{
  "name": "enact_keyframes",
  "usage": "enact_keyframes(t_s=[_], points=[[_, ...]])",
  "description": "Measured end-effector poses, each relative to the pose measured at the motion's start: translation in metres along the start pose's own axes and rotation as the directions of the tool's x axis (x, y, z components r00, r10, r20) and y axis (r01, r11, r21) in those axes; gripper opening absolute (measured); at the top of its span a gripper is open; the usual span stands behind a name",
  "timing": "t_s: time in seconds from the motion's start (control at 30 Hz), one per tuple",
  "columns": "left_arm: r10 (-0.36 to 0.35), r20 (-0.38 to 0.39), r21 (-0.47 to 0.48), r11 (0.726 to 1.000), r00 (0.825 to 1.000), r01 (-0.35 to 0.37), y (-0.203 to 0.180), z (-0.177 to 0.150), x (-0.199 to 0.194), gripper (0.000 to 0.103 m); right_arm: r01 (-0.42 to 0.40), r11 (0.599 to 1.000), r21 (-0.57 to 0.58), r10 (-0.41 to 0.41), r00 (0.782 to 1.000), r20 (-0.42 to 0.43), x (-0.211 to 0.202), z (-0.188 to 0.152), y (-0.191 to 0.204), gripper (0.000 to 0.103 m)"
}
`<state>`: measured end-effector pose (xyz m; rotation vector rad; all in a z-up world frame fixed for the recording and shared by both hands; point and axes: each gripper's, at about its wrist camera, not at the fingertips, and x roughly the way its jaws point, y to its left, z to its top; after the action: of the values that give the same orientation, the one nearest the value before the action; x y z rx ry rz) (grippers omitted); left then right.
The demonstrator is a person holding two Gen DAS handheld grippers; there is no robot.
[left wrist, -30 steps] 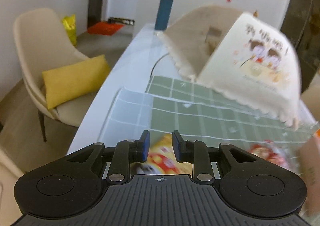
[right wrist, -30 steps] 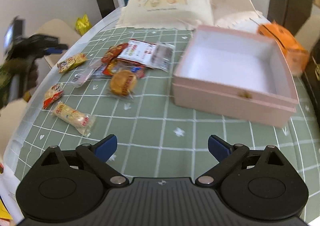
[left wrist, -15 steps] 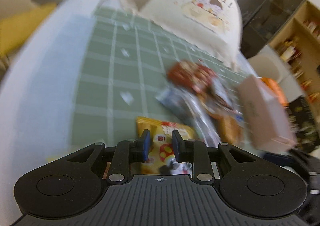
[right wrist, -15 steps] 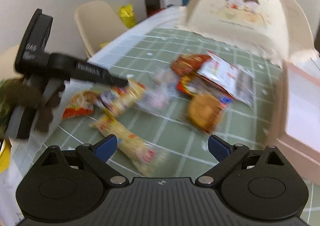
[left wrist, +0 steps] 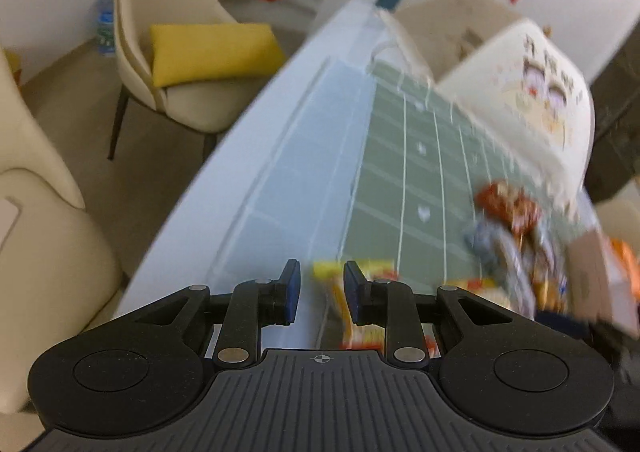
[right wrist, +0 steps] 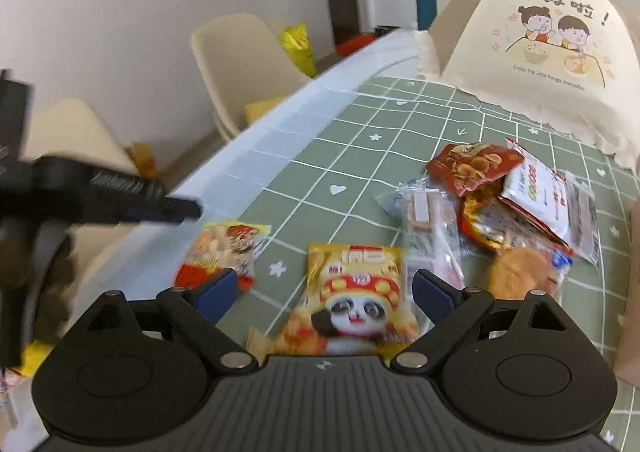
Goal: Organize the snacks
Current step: 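Reach the right tool to the yellow panda chip bag and grasp it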
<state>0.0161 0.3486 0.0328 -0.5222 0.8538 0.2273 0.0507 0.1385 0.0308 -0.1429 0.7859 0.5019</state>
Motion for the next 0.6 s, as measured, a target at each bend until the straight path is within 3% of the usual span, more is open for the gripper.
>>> enact_keyframes(t_s=[0.1, 0.13, 0.23, 0.27, 0.33, 0.43, 0.6], points=[[-0.057, -0.020, 0.030, 0.998, 0.998, 0.058, -0.012, -0.004, 0.002, 0.029, 0.077, 0.997, 0.007, -0.076, 0.994, -0.074, 0.022, 0.001, 0.001, 0.086], [-0.075, -0.028, 0.062, 0.995, 0.997, 0.077, -0.022, -0.005, 0.009, 0.029, 0.088, 0.996, 0.001, -0.088, 0.993, -0.084, 0.021, -0.001, 0.000, 0.074], [-0.124, -0.065, 0.217, 0.967, 0.990, 0.136, -0.051, -0.014, 0.018, 0.033, 0.022, 1.000, 0.003, -0.021, 0.993, -0.115, 0.000, -0.009, -0.016, 0.048], [-0.147, -0.080, 0.277, 0.947, 0.986, 0.164, -0.067, -0.019, 0.020, 0.033, 0.000, 1.000, 0.018, 0.002, 0.992, -0.130, -0.010, -0.013, -0.023, 0.045], [-0.194, -0.122, 0.333, 0.916, 0.973, 0.224, -0.087, -0.029, 0.023, 0.034, 0.016, 0.999, 0.043, -0.009, 0.987, -0.158, -0.029, -0.024, -0.038, 0.043], [-0.267, -0.209, 0.378, 0.865, 0.941, 0.330, -0.117, -0.049, 0.024, 0.035, 0.093, 0.993, 0.069, -0.079, 0.980, -0.181, -0.050, -0.046, -0.060, 0.041], [-0.289, -0.256, 0.406, 0.834, 0.922, 0.375, -0.134, -0.077, 0.006, 0.035, 0.199, 0.972, 0.124, -0.173, 0.966, -0.192, -0.085, -0.084, -0.095, 0.042]])
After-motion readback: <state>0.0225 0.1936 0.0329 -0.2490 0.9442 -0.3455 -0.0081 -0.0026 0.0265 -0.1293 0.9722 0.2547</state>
